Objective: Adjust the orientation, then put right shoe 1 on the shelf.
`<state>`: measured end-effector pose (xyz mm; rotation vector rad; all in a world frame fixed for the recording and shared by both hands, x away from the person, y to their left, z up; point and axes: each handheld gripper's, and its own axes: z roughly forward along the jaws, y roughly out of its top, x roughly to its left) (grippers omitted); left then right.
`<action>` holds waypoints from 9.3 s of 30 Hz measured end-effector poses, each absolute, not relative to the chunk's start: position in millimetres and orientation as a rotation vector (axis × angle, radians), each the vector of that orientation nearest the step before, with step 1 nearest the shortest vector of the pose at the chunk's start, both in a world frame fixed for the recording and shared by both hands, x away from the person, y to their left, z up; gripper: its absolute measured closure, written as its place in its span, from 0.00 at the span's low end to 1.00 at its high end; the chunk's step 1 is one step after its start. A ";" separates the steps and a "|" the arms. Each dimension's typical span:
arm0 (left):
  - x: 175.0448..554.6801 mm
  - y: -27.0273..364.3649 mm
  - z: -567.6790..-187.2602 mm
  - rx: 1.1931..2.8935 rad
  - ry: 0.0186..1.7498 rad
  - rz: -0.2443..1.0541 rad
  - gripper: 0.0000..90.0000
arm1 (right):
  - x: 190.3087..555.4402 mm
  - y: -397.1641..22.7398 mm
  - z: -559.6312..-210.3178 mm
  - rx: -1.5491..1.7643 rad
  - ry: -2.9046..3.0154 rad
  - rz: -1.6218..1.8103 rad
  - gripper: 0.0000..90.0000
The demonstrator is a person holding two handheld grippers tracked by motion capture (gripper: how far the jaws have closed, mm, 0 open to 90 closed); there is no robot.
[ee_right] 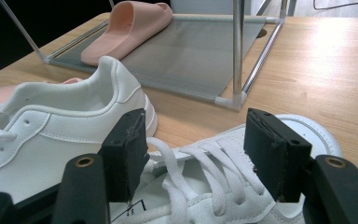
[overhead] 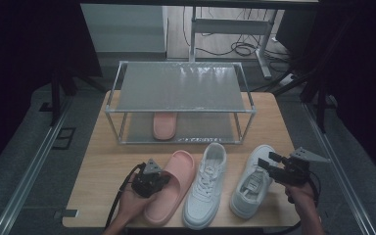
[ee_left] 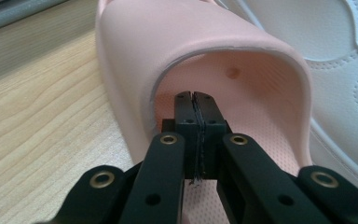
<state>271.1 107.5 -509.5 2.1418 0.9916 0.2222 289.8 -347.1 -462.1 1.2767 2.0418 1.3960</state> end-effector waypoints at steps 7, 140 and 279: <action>280.0 113.7 -510.8 2.113 1.036 0.235 0.99 | 289.7 -347.3 -461.3 1.276 2.039 1.399 0.44; 358.6 25.2 -457.8 1.879 1.076 0.318 0.91 | 287.2 -353.3 -456.5 1.283 1.995 1.421 0.44; 318.4 56.6 -524.0 2.048 1.033 0.355 1.00 | 286.8 -350.3 -458.9 1.295 2.001 1.404 0.44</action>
